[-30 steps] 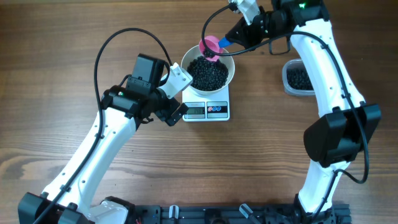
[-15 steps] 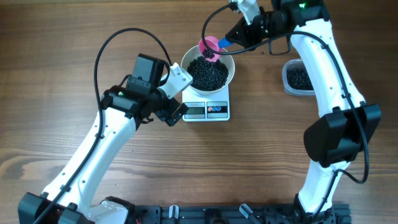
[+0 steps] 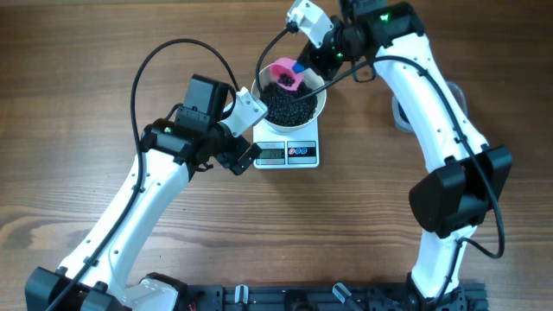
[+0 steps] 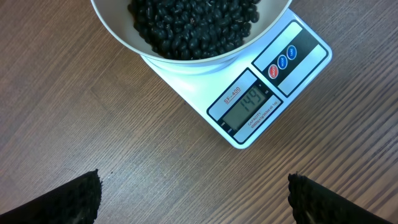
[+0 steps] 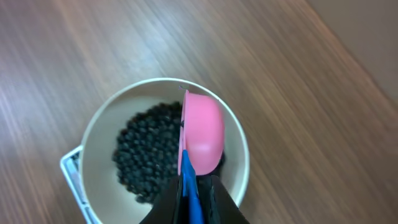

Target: Scoop item into bowl and weigh 150g on scale

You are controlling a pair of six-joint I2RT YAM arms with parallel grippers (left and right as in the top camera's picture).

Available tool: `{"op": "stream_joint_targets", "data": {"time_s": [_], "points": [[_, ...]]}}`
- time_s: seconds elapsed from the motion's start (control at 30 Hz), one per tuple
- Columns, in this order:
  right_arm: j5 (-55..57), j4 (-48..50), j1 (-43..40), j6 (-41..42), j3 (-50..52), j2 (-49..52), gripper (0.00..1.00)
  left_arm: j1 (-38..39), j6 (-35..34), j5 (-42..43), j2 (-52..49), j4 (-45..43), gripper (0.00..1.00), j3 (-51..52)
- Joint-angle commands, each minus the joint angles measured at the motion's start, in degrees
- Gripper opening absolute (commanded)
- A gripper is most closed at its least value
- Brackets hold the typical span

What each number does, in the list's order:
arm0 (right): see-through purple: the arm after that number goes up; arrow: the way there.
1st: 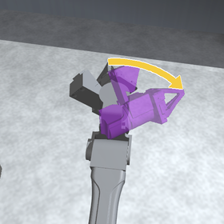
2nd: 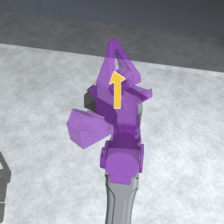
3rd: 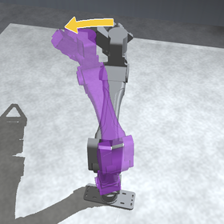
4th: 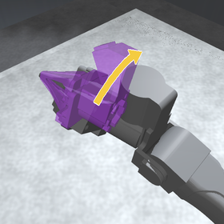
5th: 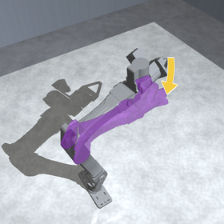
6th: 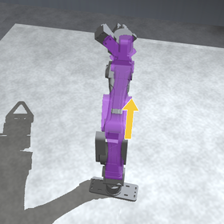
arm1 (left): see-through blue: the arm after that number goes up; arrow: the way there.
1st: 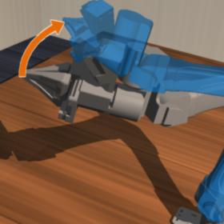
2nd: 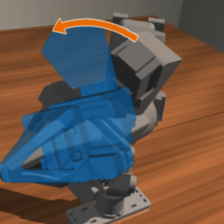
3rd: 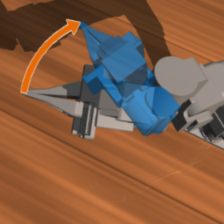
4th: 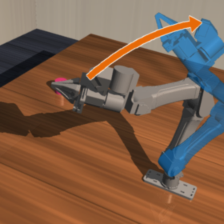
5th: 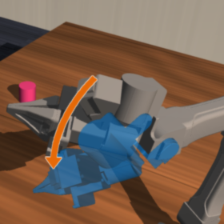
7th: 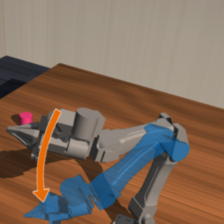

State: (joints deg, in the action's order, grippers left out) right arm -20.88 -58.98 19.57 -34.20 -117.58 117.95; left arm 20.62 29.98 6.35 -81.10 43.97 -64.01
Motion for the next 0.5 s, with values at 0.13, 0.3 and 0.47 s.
{"op": "stream_joint_targets", "data": {"time_s": [0.13,0.3,0.47], "points": [[1.16,1.46,0.28,-1.62,-1.46,-2.47,0.04,-0.24,1.11,0.9,0.48,0.04,1.0,0.22],[-4.94,0.66,-1.57,0.9,-1.46,-2.47,0.04,-0.24,1.11,0.9,0.48,0.04,1.0,0.2],[-13.62,0.22,-5.18,3.54,-1.46,-2.47,0.04,-0.24,1.11,0.9,0.48,0.04,1.0,0.22]]}}
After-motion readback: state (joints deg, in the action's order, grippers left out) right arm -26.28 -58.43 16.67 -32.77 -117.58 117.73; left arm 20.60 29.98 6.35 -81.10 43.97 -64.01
